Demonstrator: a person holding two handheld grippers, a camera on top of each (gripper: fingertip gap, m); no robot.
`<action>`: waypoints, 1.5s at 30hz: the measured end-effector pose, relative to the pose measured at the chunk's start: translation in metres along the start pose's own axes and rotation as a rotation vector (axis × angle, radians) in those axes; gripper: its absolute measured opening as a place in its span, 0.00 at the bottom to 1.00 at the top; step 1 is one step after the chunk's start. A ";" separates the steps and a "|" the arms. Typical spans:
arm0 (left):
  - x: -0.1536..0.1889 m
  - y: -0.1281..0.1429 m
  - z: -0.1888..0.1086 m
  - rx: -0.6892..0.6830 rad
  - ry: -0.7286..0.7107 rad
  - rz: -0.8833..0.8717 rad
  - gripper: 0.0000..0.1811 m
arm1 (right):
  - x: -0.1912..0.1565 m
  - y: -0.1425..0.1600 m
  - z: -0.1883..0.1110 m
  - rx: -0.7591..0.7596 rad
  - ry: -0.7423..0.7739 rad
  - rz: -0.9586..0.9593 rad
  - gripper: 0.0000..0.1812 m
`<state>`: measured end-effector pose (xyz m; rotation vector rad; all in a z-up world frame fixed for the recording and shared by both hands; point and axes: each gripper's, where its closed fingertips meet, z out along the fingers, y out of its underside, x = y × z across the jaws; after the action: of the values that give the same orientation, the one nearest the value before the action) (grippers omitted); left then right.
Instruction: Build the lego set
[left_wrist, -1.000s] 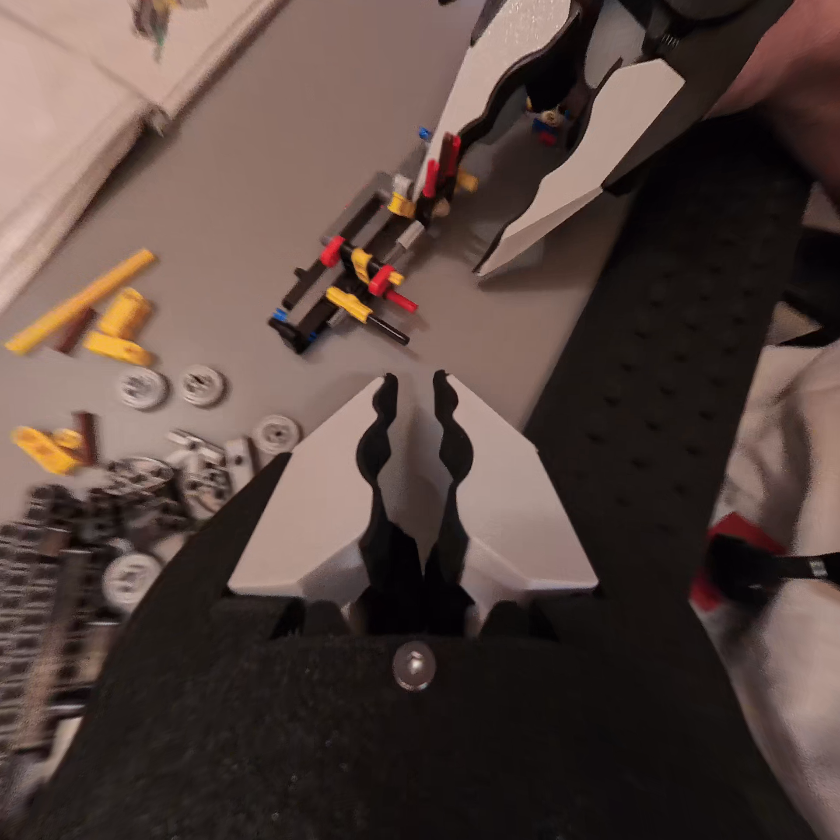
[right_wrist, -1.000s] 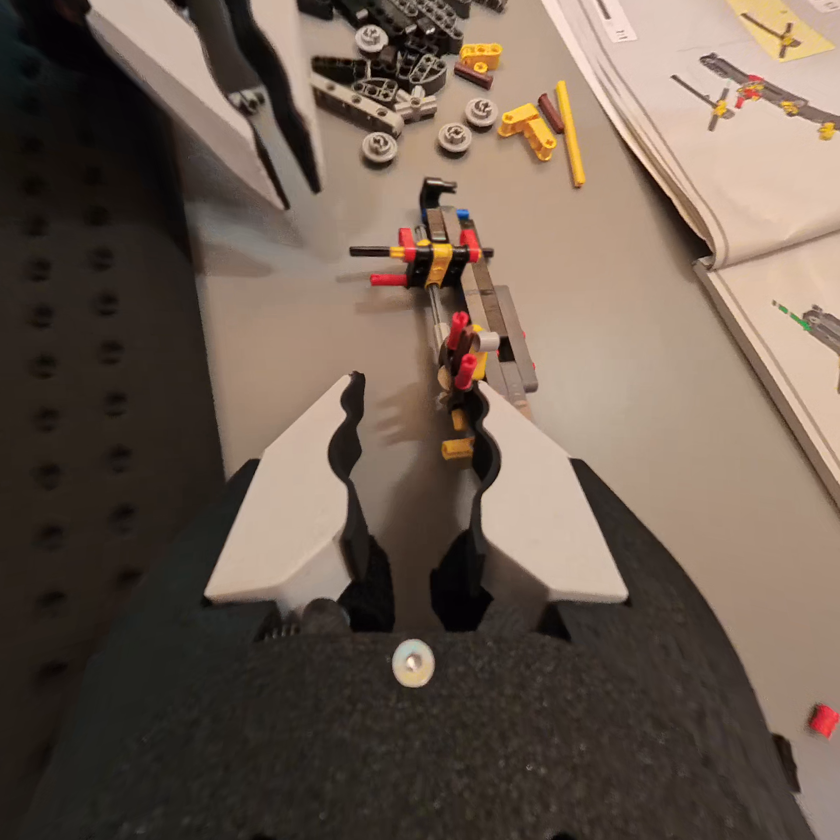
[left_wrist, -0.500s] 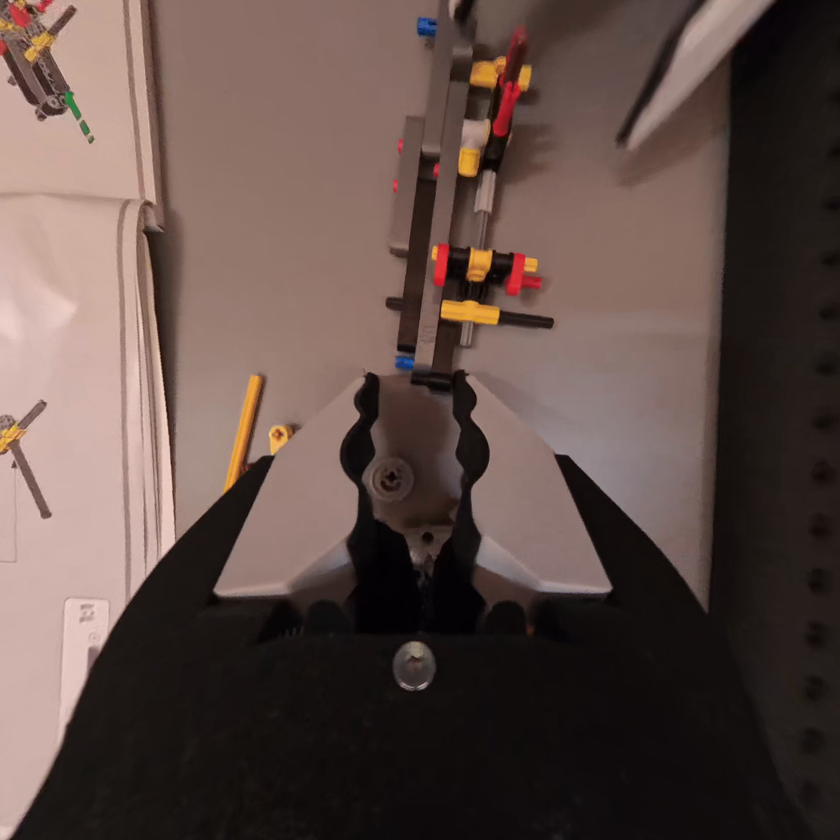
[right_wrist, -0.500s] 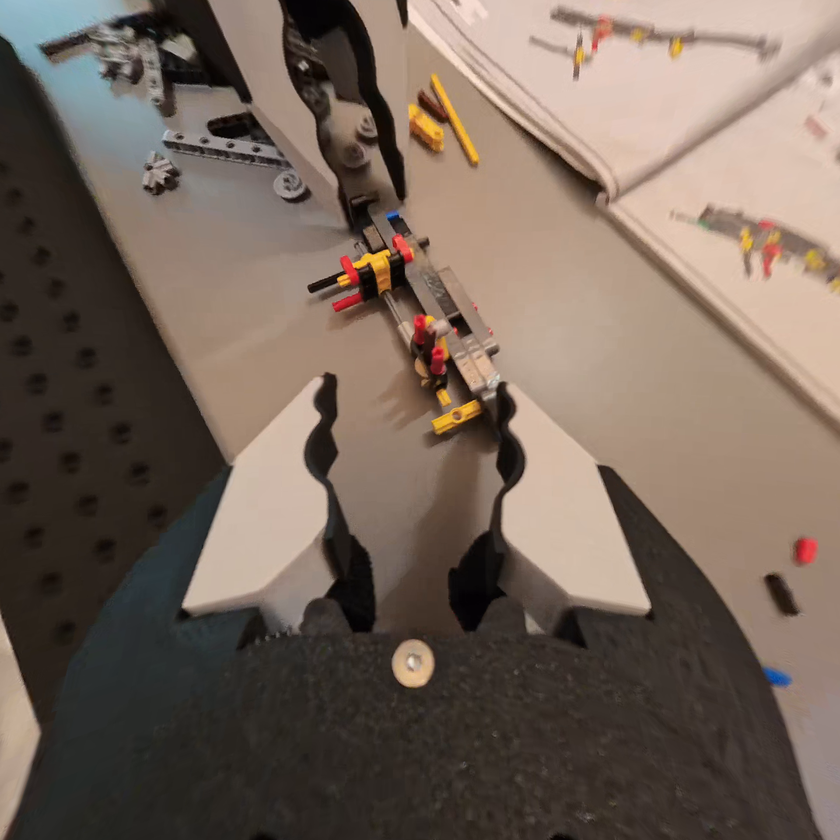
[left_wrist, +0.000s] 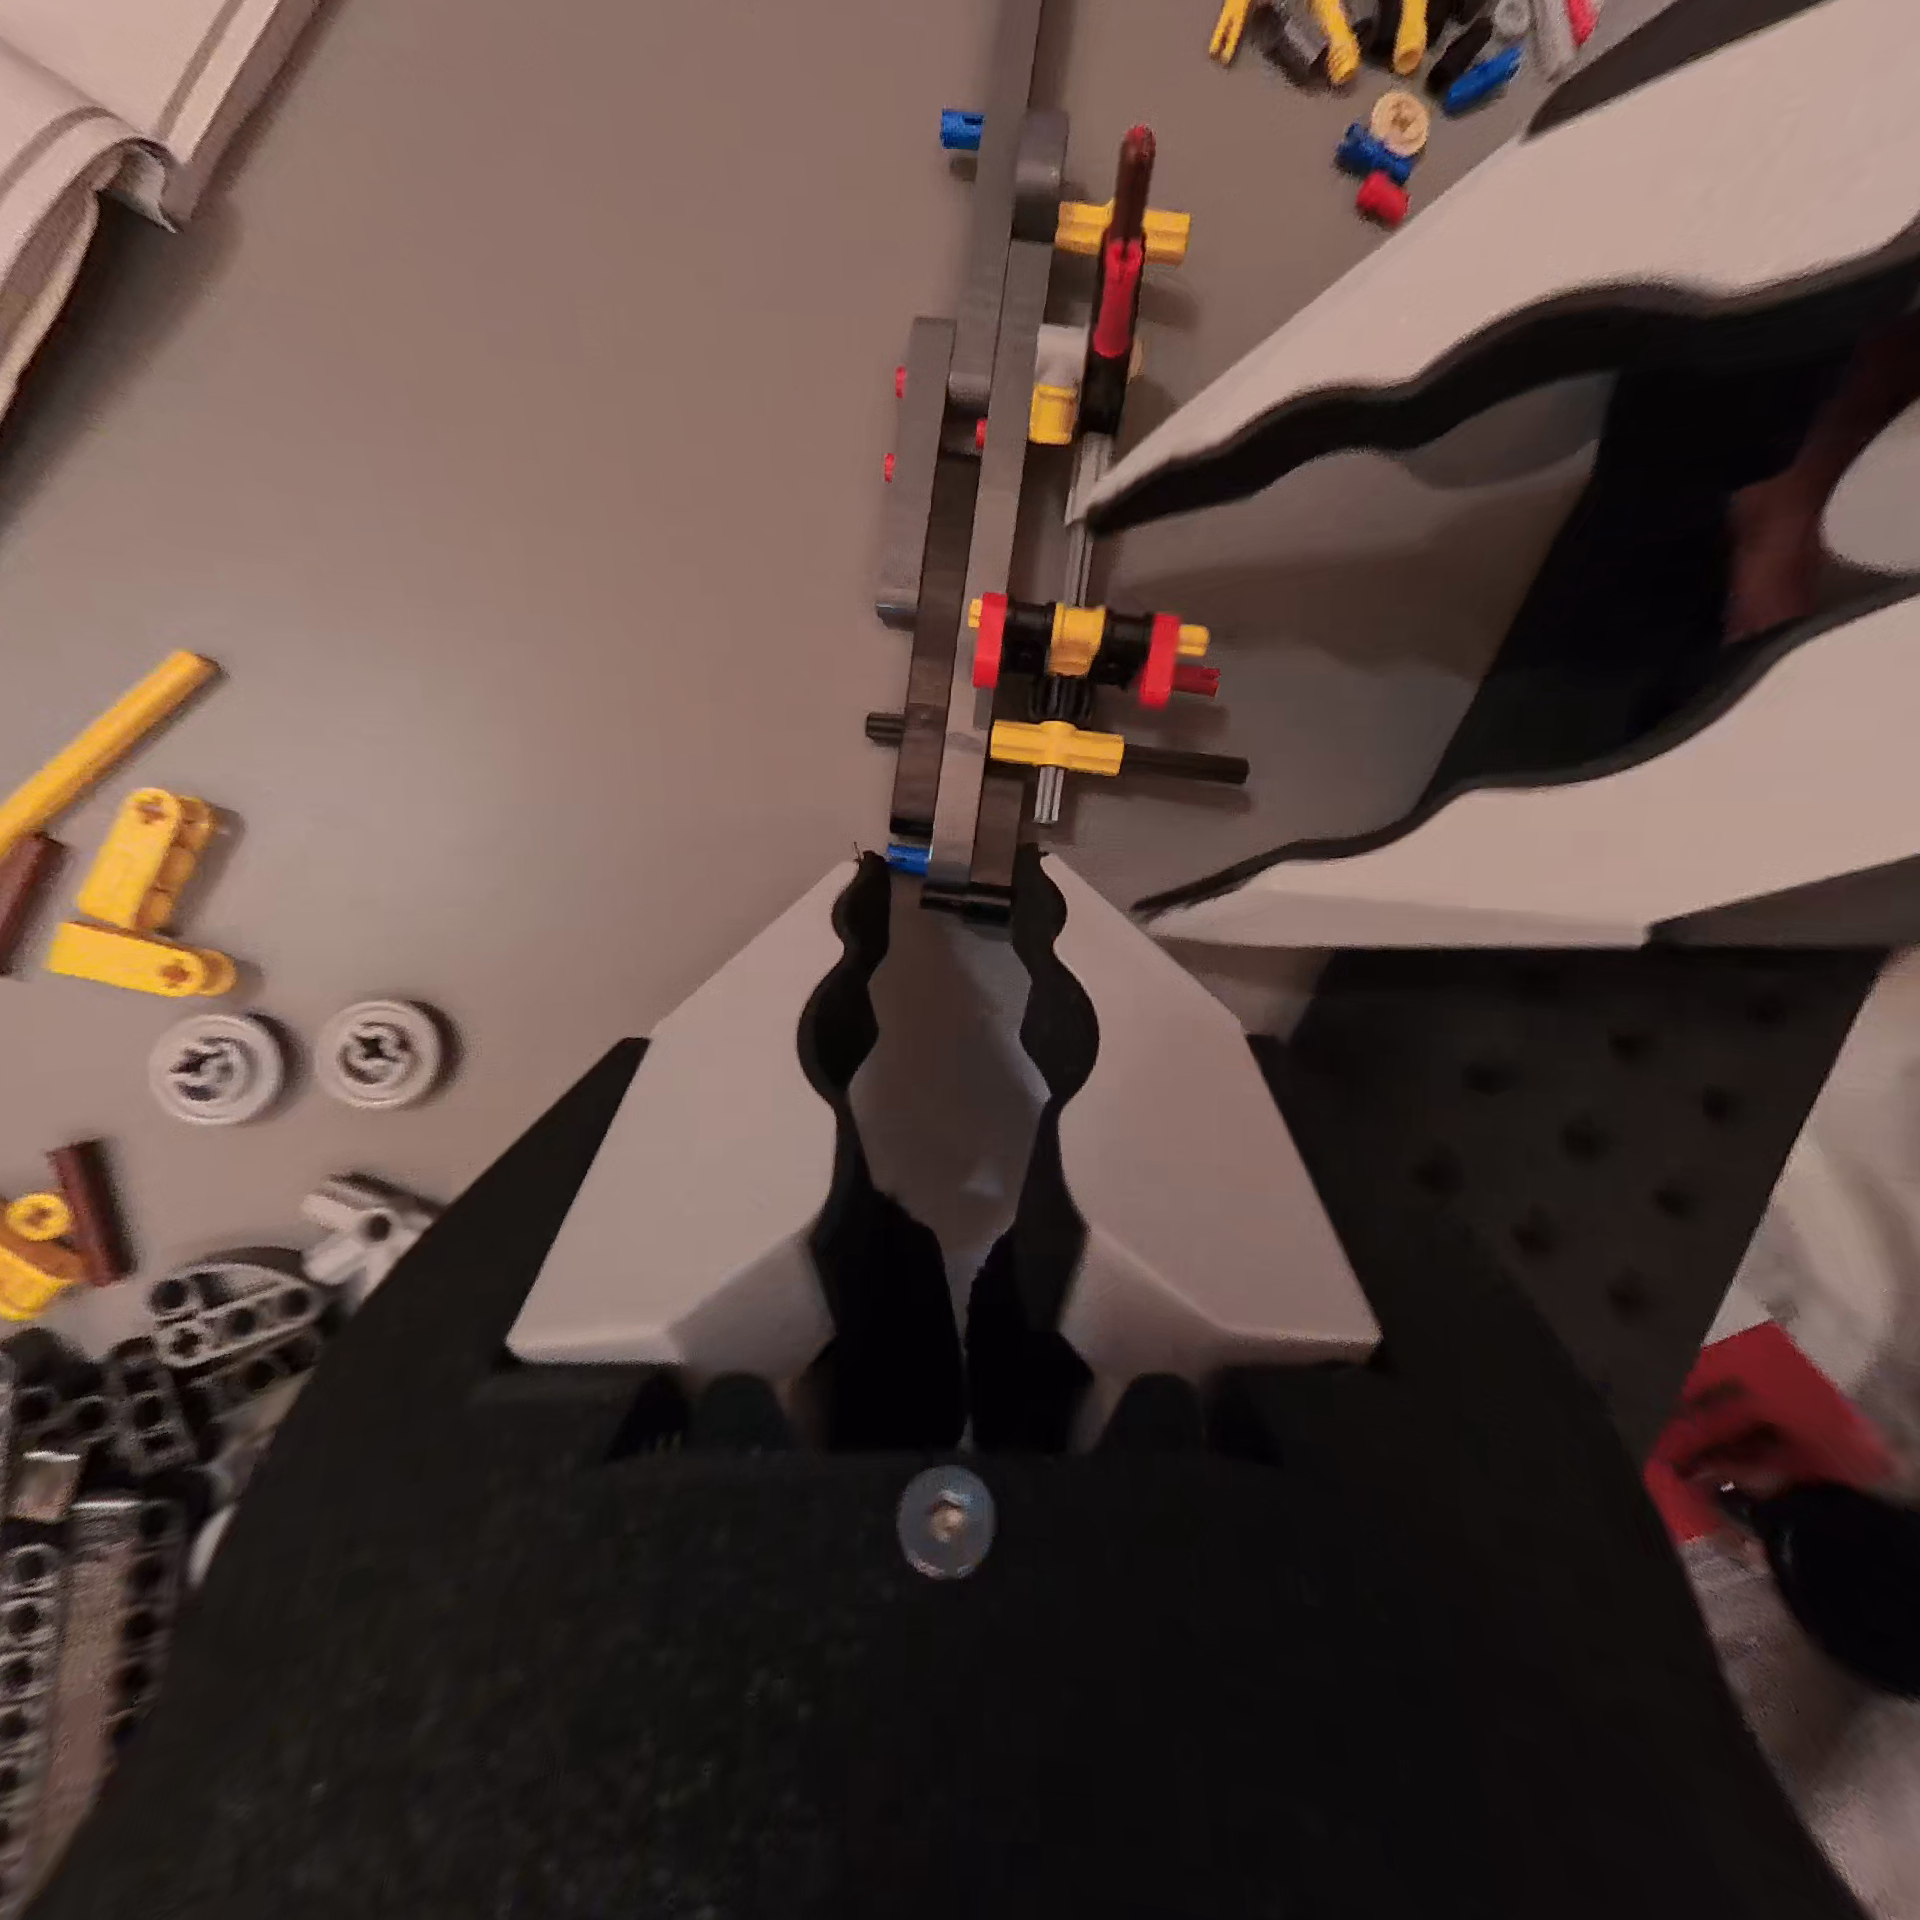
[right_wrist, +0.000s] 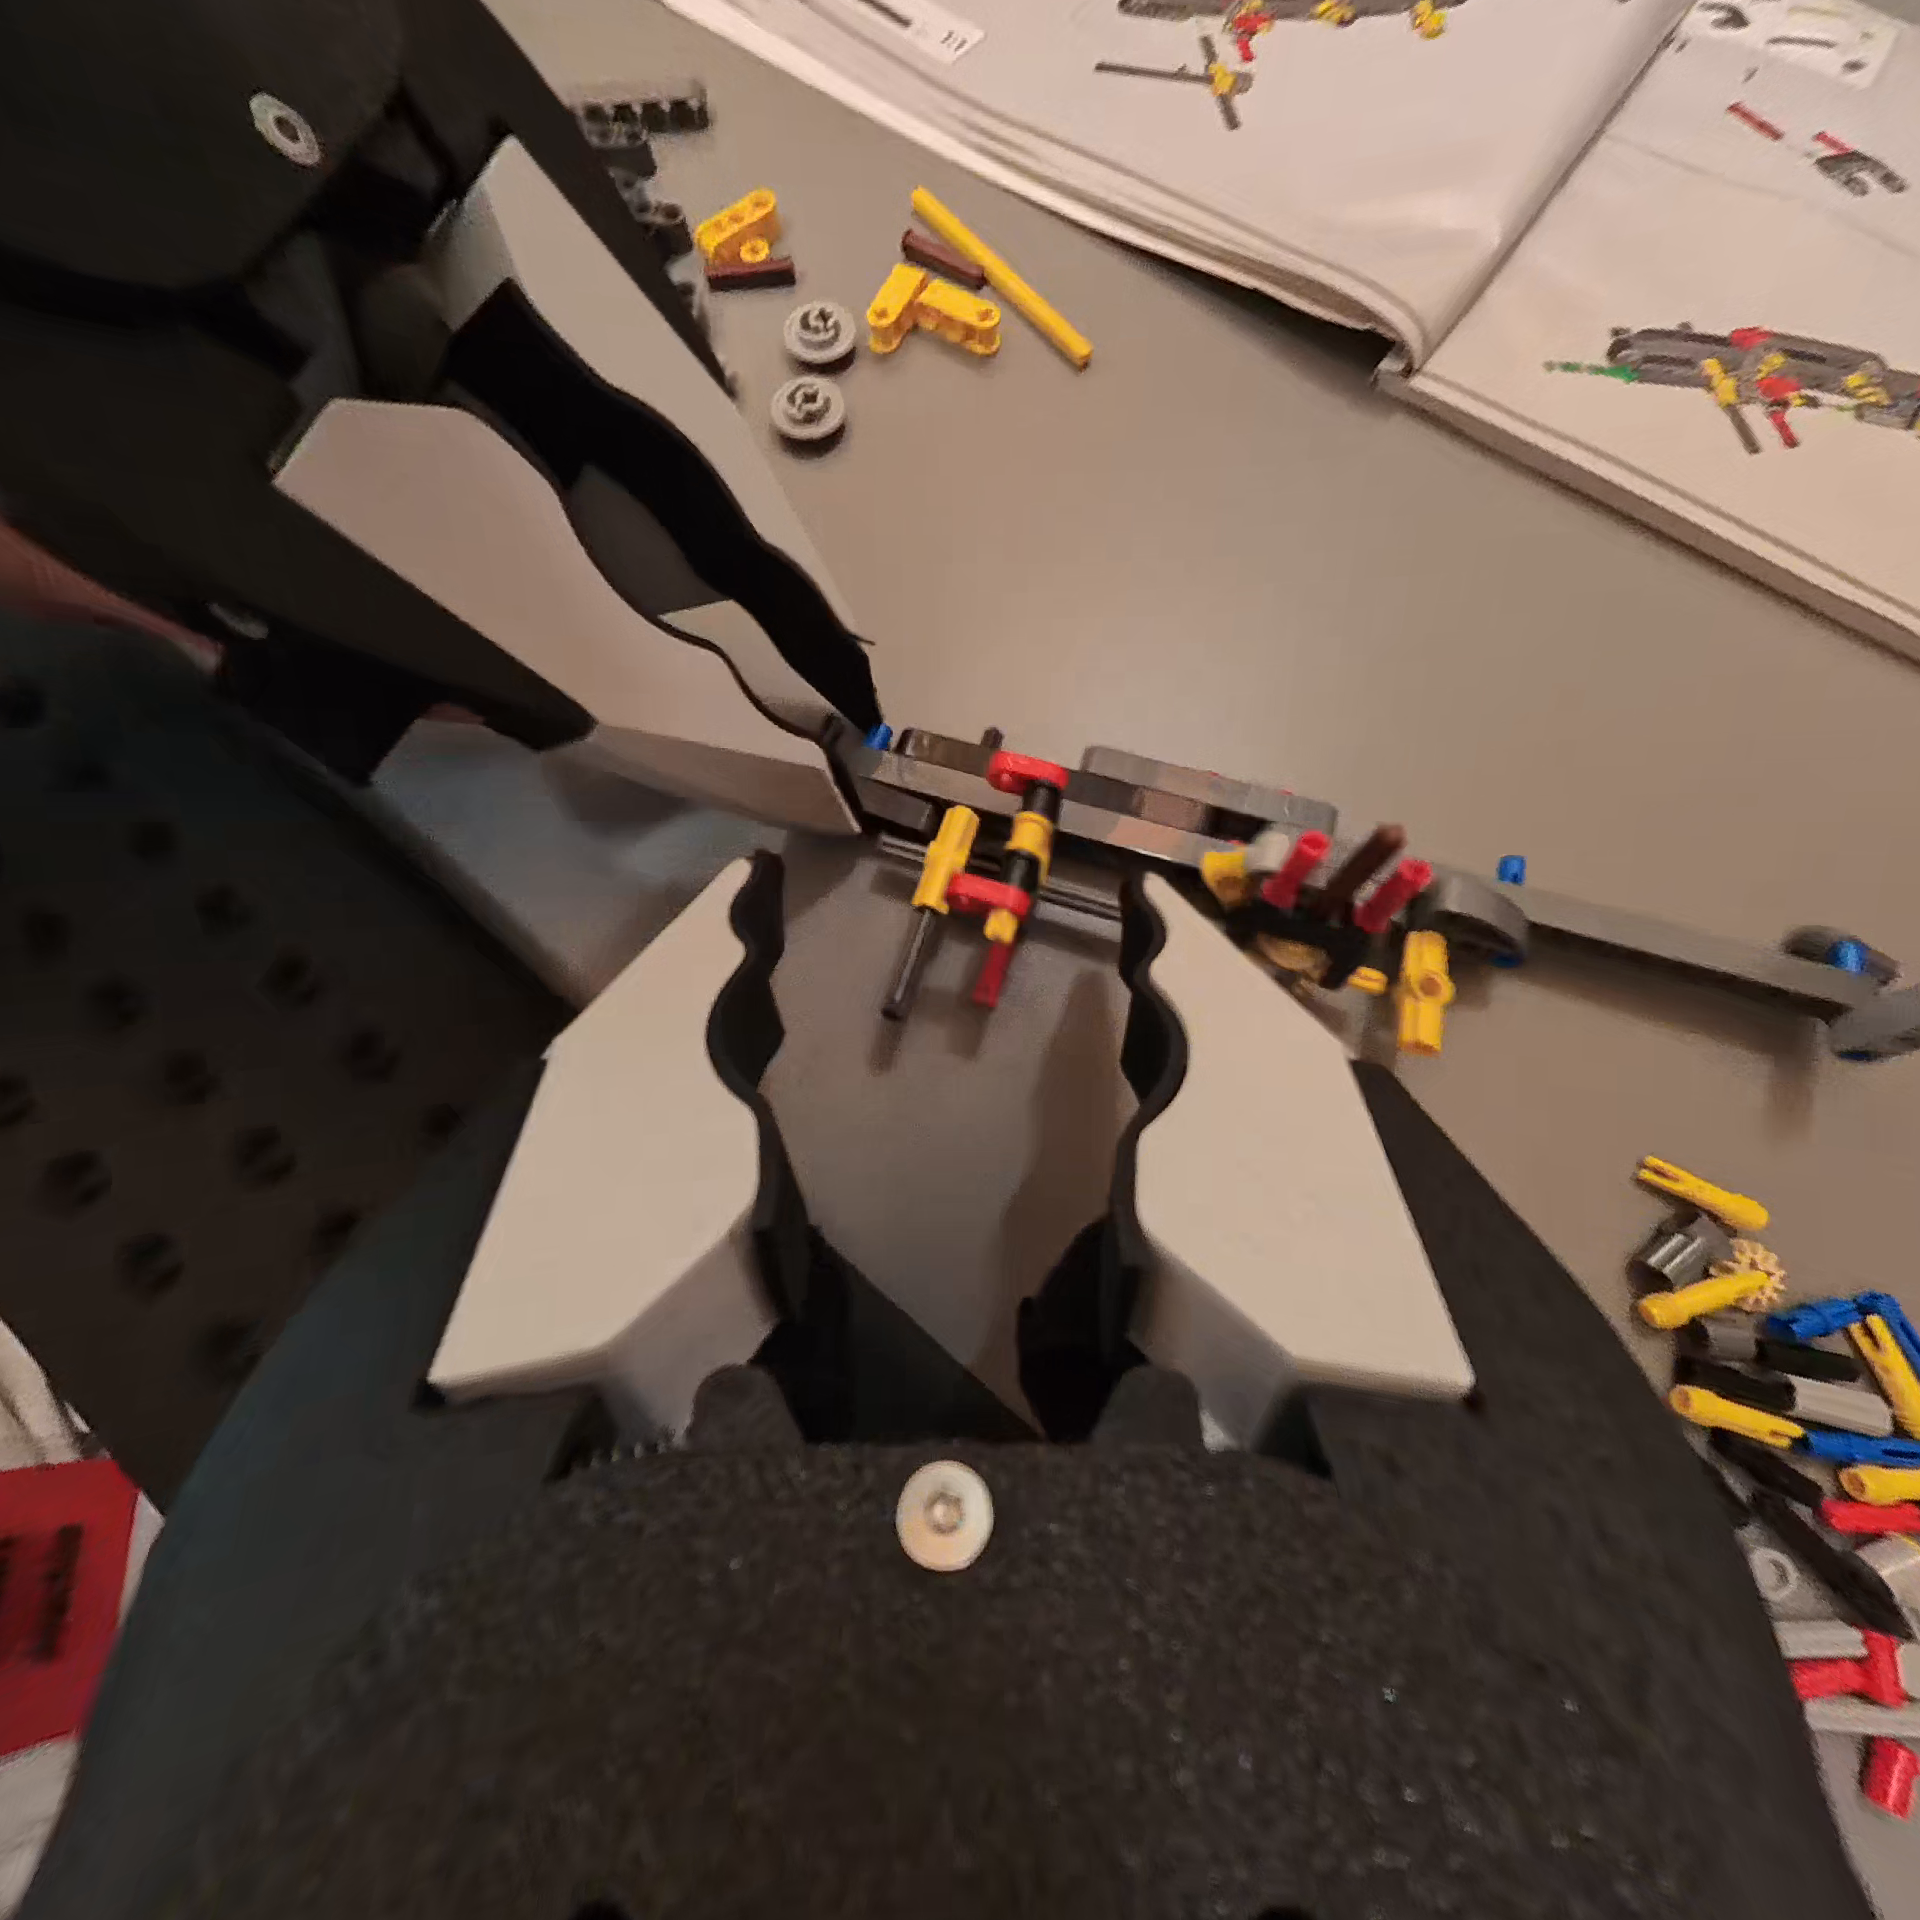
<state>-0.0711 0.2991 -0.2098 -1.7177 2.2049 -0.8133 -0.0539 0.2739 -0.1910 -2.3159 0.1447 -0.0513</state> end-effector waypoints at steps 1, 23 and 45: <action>0.004 -0.001 0.001 0.012 0.001 -0.022 0.12 | -0.003 0.003 0.001 -0.019 -0.009 -0.015 0.36; 0.016 0.006 -0.001 0.100 -0.095 -0.051 0.12 | -0.005 0.015 0.010 -0.120 -0.001 -0.012 0.19; 0.019 0.006 -0.006 0.122 0.020 -0.065 0.13 | -0.004 0.015 0.012 -0.143 0.010 -0.070 0.20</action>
<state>-0.0841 0.2838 -0.2050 -1.7372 2.0750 -0.9642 -0.0579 0.2734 -0.2103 -2.4634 0.0741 -0.0912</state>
